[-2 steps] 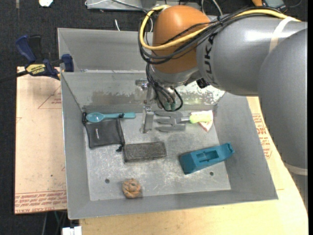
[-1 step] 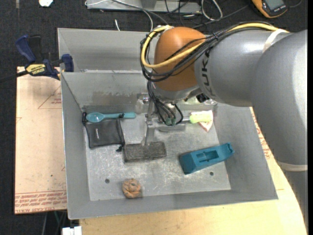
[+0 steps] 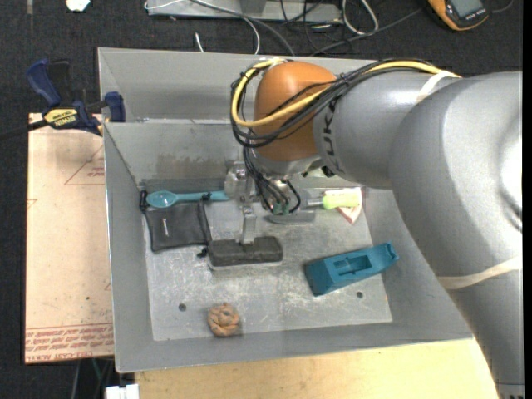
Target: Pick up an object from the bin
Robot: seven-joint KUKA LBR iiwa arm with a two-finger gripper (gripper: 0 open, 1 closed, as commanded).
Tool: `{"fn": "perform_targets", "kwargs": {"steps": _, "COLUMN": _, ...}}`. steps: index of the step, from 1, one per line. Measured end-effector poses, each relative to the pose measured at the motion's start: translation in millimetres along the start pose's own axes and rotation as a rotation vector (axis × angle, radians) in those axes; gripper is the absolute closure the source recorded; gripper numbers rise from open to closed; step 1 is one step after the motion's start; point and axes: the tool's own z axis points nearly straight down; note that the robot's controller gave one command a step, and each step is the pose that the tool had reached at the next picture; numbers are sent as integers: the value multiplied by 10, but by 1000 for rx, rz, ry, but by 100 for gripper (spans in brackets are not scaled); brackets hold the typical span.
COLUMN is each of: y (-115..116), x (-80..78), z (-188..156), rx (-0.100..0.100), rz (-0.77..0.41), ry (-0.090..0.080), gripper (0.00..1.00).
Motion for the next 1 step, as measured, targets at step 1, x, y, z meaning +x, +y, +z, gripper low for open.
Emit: {"fn": "perform_targets", "kwargs": {"steps": 1, "y": -352, "x": 498, "z": 9, "rx": 2, "rz": -17, "ry": 12, "gripper": 0}}
